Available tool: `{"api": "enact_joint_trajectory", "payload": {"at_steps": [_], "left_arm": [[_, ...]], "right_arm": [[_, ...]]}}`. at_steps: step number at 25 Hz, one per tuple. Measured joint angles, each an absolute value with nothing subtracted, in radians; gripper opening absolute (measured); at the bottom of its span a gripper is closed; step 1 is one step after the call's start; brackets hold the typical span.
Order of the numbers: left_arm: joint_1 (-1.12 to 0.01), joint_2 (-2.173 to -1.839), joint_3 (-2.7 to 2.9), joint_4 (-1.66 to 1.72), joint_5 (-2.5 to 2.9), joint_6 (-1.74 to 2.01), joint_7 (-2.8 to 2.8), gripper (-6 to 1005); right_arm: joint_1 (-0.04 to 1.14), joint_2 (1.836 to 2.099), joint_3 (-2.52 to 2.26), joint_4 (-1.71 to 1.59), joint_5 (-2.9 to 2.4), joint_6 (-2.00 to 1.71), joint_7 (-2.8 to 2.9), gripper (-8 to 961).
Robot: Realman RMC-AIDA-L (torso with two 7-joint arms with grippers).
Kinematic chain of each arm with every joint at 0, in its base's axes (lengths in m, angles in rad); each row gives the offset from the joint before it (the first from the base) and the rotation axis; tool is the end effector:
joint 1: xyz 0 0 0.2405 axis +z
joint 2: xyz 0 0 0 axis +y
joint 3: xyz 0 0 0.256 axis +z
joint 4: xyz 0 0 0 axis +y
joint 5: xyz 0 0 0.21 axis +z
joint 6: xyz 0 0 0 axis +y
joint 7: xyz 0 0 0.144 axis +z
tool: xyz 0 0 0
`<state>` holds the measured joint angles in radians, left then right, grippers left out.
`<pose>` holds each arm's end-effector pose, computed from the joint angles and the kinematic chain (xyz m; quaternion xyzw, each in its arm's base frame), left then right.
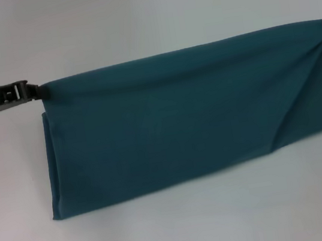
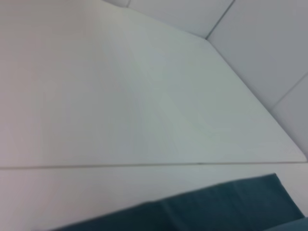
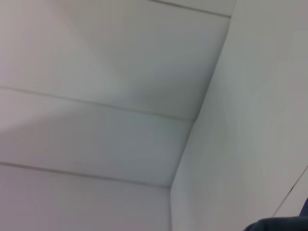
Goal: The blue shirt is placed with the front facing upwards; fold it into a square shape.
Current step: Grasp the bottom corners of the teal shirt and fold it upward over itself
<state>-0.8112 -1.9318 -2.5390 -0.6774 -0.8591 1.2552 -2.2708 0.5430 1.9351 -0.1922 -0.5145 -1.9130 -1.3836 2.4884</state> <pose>-0.2337 0.4442 0.0746 -0.8140 -0.5012 -0.1806 0.2316 0.3281 0.3676 0.1127 -0.5050 0.6892 0.4988 0.1455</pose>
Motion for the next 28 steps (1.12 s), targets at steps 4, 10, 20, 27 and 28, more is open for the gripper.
{"api": "enact_joint_trajectory", "payload": {"at_steps": [4,10,20,27,28], "left_arm": [[-0.827,-1.941,-2.516,-0.660,-0.859,1.184,-2.264,99],[-0.847,-1.946,-2.479,-0.615,-0.858,1.113,-2.263,102],[-0.850,-2.034,-2.451,-0.593,-0.860,0.902,-2.166,106],[-0.846,-2.117,-2.452,-0.601,-0.858,0.738,-2.080,110],[-0.845,-2.117,-2.453,-0.601,-0.860,0.728,-2.080,110]], "right_arm": [[0.571,1.942,-0.197,-0.507,-1.913,-1.317,2.477,93],[0.609,1.945,-0.247,-0.487,-1.913,-1.218,2.465,93],[0.682,1.970,-0.274,-0.367,-1.894,-0.936,2.337,94],[0.741,2.024,-0.283,-0.345,-1.816,-0.764,2.149,247],[0.743,2.023,-0.283,-0.345,-1.815,-0.761,2.140,285]]}}
